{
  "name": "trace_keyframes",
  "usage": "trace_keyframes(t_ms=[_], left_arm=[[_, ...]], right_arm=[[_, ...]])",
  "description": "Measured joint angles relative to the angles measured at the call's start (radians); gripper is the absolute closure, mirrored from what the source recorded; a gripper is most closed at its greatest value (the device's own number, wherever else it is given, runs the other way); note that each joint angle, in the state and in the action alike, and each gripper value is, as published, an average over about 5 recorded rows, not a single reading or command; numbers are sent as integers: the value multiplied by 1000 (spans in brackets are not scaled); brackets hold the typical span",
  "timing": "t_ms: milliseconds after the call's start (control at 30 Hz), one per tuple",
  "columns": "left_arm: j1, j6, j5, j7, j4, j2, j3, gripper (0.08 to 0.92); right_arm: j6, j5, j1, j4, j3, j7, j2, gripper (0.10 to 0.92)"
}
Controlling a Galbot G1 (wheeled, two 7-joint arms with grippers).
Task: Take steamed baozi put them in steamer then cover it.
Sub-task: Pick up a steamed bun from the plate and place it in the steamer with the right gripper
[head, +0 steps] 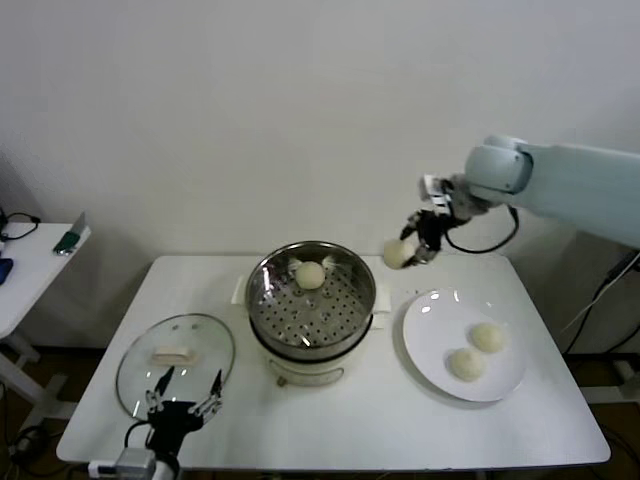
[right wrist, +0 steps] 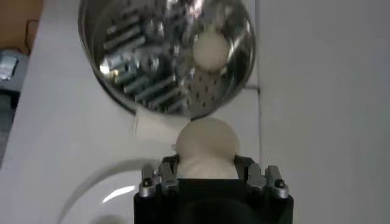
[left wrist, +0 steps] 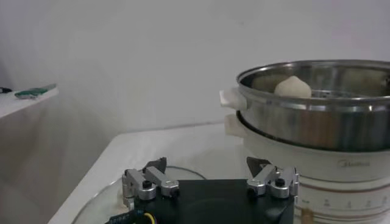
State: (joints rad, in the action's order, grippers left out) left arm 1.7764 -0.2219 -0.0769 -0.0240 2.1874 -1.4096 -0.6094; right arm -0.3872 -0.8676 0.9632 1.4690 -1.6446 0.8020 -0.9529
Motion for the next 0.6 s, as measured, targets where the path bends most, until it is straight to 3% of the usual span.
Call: trace_keyframes(t_ms=[267,600], left_arm=[[3,2,0,0,12,-5,-7,177],[9,3,-2,-1,19,-11,-15,177]], right_arm=[[-71,-62,-46,4,33,-90,-183,397],[-110,-37,-190,-99,66,-160,-353,397]])
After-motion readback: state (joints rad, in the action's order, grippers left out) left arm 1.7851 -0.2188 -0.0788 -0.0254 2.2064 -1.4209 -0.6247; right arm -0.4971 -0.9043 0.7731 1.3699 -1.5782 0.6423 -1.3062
